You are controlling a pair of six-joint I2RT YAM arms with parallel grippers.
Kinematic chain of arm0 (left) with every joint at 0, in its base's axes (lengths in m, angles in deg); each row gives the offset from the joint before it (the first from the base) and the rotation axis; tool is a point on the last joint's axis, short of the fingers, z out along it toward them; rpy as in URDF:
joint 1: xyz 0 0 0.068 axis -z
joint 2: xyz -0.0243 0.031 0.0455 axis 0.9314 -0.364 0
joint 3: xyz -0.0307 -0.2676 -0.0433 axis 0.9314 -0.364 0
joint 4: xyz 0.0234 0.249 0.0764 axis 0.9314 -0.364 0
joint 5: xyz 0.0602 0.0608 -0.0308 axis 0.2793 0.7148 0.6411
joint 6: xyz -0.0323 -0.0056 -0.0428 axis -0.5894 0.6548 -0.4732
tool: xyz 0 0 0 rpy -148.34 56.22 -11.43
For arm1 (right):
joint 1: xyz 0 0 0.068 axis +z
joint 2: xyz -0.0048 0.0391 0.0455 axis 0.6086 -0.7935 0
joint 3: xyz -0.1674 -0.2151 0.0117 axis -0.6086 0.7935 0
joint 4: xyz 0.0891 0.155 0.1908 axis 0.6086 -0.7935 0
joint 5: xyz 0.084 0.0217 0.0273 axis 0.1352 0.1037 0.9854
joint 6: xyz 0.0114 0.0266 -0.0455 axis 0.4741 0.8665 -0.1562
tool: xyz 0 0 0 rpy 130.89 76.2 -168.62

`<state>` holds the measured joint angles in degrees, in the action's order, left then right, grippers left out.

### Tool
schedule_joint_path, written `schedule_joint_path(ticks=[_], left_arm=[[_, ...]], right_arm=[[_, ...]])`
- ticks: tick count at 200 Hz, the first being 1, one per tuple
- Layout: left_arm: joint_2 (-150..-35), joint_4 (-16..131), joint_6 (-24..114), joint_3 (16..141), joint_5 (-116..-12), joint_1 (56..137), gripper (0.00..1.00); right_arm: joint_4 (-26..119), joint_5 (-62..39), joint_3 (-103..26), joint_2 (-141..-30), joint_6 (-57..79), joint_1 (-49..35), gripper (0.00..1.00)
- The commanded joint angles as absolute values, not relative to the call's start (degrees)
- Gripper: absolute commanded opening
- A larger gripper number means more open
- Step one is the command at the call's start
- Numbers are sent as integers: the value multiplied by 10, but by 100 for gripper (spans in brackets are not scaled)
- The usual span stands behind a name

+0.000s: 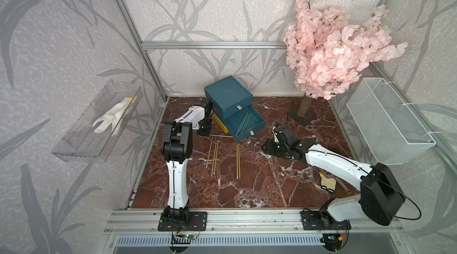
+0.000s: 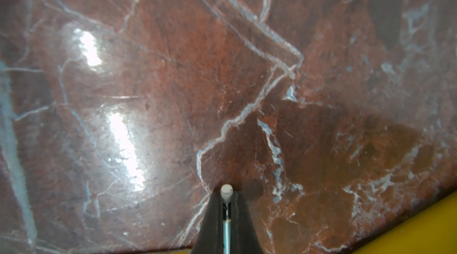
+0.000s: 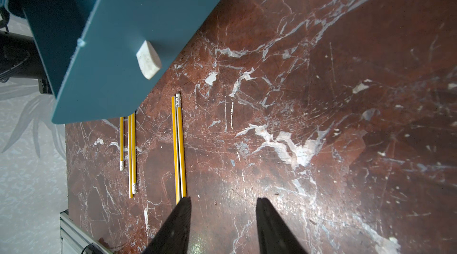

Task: Please place the pencils in the drawer according to their color
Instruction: Pick up the pencil from the center of the board.

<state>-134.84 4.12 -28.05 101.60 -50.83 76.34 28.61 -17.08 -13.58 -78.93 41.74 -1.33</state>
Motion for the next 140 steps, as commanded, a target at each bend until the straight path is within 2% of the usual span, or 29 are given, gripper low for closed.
schedule_joint_path(ticks=[1, 72, 140], left_arm=[[-1364, 66, -244, 966, -547, 767, 0], [-1267, 149, -183, 858, -577, 768, 0], [-1193, 159, -132, 833, -590, 764, 0]], right_arm=[[280, -182, -131, -775, 423, -15, 46], [277, -177, -132, -777, 428, -14, 46], [271, -182, -141, -783, 429, 0, 45]])
